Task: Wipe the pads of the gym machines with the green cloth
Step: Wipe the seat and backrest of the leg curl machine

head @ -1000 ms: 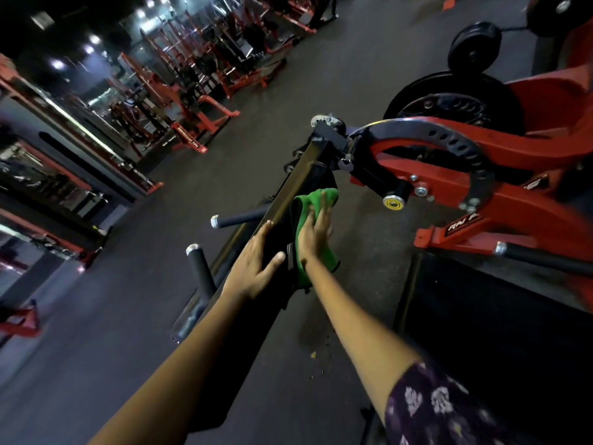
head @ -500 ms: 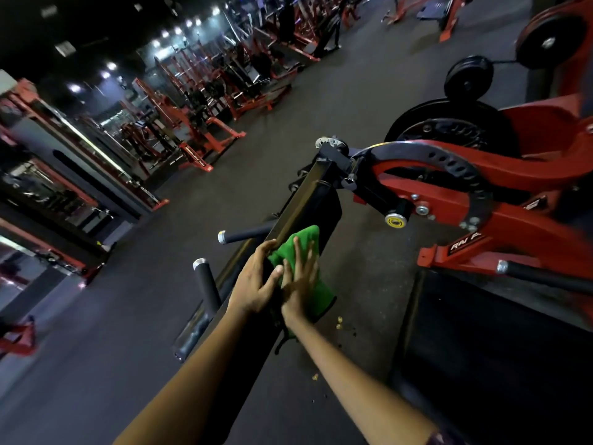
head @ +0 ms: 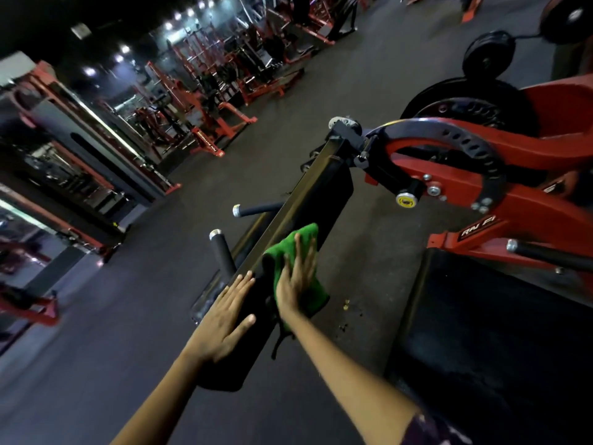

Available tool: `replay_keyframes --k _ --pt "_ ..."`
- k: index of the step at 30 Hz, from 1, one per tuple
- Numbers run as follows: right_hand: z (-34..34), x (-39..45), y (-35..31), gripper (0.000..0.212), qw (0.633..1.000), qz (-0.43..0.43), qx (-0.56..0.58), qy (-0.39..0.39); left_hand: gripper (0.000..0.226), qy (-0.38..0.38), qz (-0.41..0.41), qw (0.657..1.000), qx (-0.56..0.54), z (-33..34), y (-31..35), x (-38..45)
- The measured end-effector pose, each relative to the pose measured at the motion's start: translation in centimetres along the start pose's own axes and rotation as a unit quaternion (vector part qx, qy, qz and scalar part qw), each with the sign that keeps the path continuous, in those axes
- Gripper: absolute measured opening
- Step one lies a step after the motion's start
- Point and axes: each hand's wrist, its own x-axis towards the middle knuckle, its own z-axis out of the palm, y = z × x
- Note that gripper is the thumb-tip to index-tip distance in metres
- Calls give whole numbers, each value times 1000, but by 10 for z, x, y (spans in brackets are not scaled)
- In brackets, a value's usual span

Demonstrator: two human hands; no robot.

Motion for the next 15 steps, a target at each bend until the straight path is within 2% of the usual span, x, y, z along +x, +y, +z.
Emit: replay_keyframes --k 3,5,9,13,15 --pt "-3 15 -7 63 999 37 8 30 71 16 -15 1000 -6 -1 4 -5" --pt "1 -5 -12 71 999 19 1 46 73 23 -20 999 -18 0 7 -2" --pt "6 -68 -4 65 999 -29 -23 -11 81 39 -32 998 -31 0 7 -5" --pt "7 -38 -6 49 998 58 16 4 77 32 -51 993 -100 -6 9 -11" --pt "8 -43 -13 49 998 57 17 29 65 28 -75 985 -153 -12 11 -17"
